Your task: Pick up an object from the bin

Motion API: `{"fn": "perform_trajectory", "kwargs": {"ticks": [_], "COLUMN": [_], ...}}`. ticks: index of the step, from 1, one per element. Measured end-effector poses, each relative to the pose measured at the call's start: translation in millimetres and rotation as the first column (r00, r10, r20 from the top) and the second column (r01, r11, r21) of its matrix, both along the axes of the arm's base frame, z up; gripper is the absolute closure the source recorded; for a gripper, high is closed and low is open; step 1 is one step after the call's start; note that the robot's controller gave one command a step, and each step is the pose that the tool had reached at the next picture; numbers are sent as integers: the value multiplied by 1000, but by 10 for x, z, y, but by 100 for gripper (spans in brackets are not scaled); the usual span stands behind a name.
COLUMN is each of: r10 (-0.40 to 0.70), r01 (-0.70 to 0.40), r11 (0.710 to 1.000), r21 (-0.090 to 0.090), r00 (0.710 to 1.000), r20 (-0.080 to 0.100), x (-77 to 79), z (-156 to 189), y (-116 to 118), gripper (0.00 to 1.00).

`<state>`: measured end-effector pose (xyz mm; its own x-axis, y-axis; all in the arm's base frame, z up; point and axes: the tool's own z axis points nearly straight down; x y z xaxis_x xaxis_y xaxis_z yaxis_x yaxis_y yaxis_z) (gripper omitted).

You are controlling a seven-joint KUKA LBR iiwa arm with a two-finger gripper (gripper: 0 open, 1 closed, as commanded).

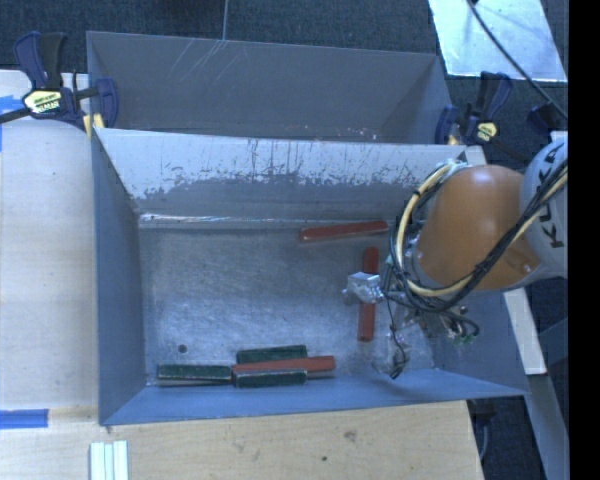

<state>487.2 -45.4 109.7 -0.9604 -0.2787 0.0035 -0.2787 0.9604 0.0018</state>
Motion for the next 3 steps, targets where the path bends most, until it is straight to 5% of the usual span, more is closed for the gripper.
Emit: {"fn": "perform_trajectory", "kwargs": {"ticks": [1,2,3], "r10": [210,210,158], "r01": [-210,-210,-158], "r11": [978,978,987], "r21": [-2,-3,-4], "r00": [978,978,987], "r20": [8,11,18], "x": [466,474,1080], "z": [-402,-385,1019], "y": [-312,-308,-190], "gripper": [0,100,100]}}
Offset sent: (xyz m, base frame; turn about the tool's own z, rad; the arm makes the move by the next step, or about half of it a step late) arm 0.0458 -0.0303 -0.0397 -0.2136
